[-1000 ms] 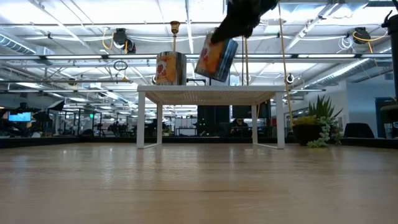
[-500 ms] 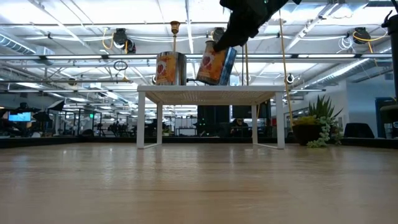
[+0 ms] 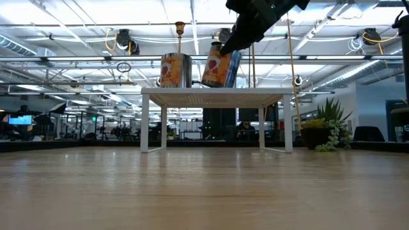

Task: Pick & Place candle stick holders
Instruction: Put the orange scented candle on the shelf aligned with the other black candle holder, then put the brown scented candle on the shelf aligned with the other golden candle holder

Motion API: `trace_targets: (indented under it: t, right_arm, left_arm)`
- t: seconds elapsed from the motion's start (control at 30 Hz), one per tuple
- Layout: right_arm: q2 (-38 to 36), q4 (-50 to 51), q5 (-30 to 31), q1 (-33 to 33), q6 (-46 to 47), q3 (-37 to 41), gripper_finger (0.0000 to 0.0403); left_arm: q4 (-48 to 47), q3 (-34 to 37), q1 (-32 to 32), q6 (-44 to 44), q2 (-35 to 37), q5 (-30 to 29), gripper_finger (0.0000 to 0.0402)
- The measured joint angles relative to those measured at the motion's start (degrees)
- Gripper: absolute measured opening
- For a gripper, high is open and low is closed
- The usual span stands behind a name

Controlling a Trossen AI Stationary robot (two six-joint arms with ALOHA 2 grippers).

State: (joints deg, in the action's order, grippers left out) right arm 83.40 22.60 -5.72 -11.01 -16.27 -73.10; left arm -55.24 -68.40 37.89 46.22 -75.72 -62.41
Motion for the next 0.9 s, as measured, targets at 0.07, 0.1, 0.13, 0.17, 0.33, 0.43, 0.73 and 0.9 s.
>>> trace_targets:
  t: [0.07, 0.1, 0.13, 0.17, 0.33, 0.43, 0.73, 0.9]
  right_arm:
    - [0.00, -0.12, -0.26, -0.30, 0.00, 0.00, 0.0030]
    - [0.00, -0.17, -0.26, -0.49, 0.00, 0.00, 0.0034]
    - [-0.02, -0.25, -0.22, -0.66, 0.00, 0.00, 0.0039]
    - [-0.02, -0.29, -0.17, -0.76, 0.00, 0.00, 0.0044]
    - [0.02, -0.92, -0.17, -1.35, 0.16, 0.13, 0.0066]
    - [-0.02, -2.16, -0.14, -1.35, 0.15, 0.13, 0.0078]
    - [0.00, -5.32, -0.13, -1.35, 0.15, 0.13, 0.0088]
    - [0.00, -6.57, -0.15, -1.19, 0.33, 0.13, 0.0089]
  left_arm:
    - [0.00, 0.00, 0.00, 0.00, 0.00, 0.00, 0.0019]
    - [0.00, 0.00, 0.00, 0.00, 0.00, 0.00, 0.0023]
    - [0.00, 0.00, 0.00, 0.01, 0.00, -0.02, 0.0025]
    - [0.00, 0.00, 0.00, 0.01, 0.00, 0.00, 0.0027]
    - [0.00, 0.00, 0.00, 0.14, 0.00, 0.00, 0.0020]
    - [-0.01, 0.00, 0.00, 0.53, 0.00, 0.00, 0.0008]
    - [0.00, -0.02, 0.00, 0.77, 0.00, 0.94, 0.0025]
    - [0.00, -0.02, 0.00, 0.76, 0.00, 0.96, 0.0022]
